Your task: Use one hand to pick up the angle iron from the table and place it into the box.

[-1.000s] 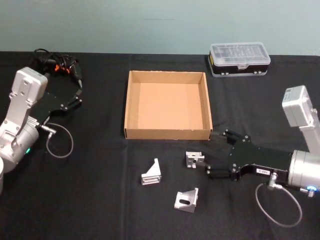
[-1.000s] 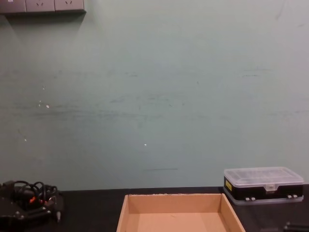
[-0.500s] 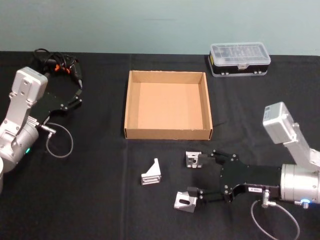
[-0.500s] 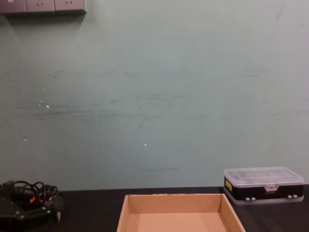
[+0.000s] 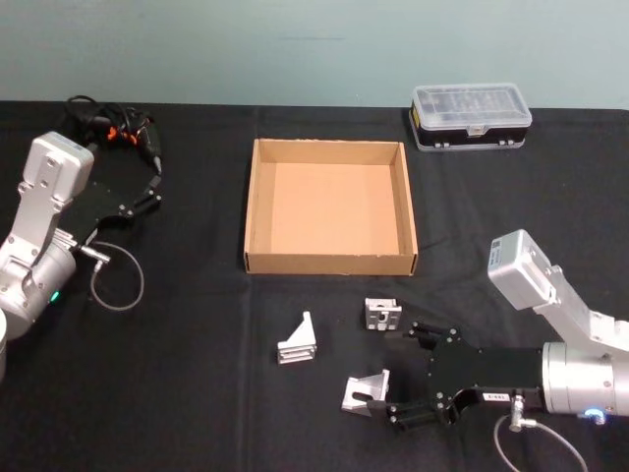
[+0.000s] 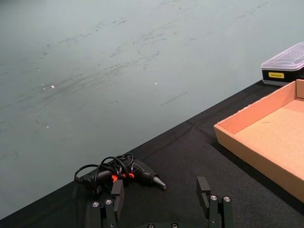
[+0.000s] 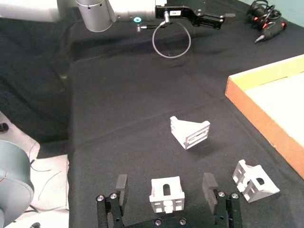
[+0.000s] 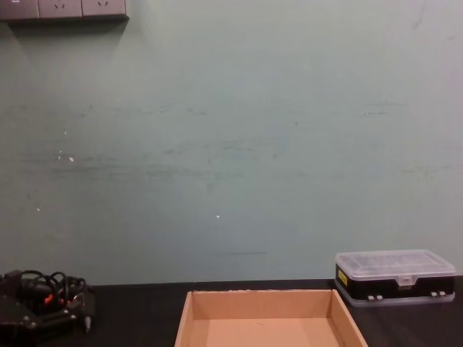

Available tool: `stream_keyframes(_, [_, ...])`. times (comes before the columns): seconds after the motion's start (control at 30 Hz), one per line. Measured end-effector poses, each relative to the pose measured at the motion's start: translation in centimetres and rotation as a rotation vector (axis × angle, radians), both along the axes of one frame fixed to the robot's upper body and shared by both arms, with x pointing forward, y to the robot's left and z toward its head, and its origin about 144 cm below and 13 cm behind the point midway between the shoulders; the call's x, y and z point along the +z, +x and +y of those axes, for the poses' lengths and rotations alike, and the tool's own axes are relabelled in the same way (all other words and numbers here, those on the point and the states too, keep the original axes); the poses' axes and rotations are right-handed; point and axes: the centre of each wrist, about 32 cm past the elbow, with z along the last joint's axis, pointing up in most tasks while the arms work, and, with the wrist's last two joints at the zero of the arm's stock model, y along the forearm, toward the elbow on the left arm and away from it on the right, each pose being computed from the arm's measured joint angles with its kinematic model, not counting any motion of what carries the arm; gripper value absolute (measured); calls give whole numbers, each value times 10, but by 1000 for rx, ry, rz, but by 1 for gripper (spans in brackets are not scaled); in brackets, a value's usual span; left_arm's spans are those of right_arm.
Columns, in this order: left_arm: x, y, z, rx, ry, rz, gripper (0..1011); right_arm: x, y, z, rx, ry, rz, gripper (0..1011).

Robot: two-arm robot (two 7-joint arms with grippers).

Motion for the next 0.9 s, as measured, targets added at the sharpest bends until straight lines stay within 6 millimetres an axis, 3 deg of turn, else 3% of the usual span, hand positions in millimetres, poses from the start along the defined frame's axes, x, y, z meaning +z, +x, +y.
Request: stream_keyframes(0.9, [0, 0, 0, 0, 0, 0, 1000, -14, 4, 11, 12, -58, 24, 1002])
